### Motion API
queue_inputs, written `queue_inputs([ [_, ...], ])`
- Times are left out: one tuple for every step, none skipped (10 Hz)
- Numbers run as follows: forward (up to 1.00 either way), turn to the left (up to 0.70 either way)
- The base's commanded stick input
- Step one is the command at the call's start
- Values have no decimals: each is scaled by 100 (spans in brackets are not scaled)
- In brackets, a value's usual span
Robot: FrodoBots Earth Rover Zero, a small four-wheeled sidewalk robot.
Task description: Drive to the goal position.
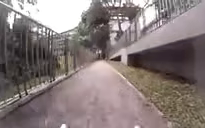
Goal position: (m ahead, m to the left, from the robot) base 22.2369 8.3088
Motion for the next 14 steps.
queue_inputs([
  [100, 0],
  [100, 0],
  [100, 0],
  [100, 0],
  [100, 0],
  [100, 0],
  [100, 0],
  [100, 0],
  [100, 0],
  [100, 0],
  [100, 0],
  [100, 0],
  [100, 0],
  [100, 0],
])
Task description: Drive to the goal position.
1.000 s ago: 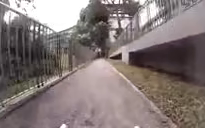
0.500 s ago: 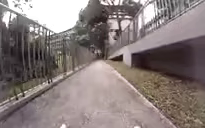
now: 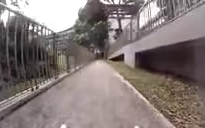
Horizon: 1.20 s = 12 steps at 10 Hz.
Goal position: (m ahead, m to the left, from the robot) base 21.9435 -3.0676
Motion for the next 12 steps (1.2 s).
queue_inputs([
  [100, 0],
  [100, 0],
  [100, 0],
  [100, 0],
  [100, 0],
  [100, 0],
  [100, 0],
  [100, 0],
  [100, 0],
  [100, 0],
  [100, 0],
  [100, 0],
])
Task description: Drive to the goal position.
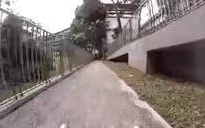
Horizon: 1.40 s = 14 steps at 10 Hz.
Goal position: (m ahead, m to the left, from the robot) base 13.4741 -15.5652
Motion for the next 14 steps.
queue_inputs([
  [100, 0],
  [100, 0],
  [100, 0],
  [100, 36],
  [100, 7],
  [100, 0],
  [100, 0],
  [100, 0],
  [100, 0],
  [100, 0],
  [100, 0],
  [100, 0],
  [100, 0],
  [100, 0],
])
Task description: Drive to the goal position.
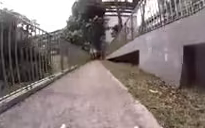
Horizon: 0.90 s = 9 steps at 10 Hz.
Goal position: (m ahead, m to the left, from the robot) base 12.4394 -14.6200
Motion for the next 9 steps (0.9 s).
queue_inputs([
  [100, 0],
  [100, 16],
  [100, 39],
  [100, 33],
  [100, 0],
  [100, 0],
  [100, 0],
  [100, 37],
  [100, 26],
])
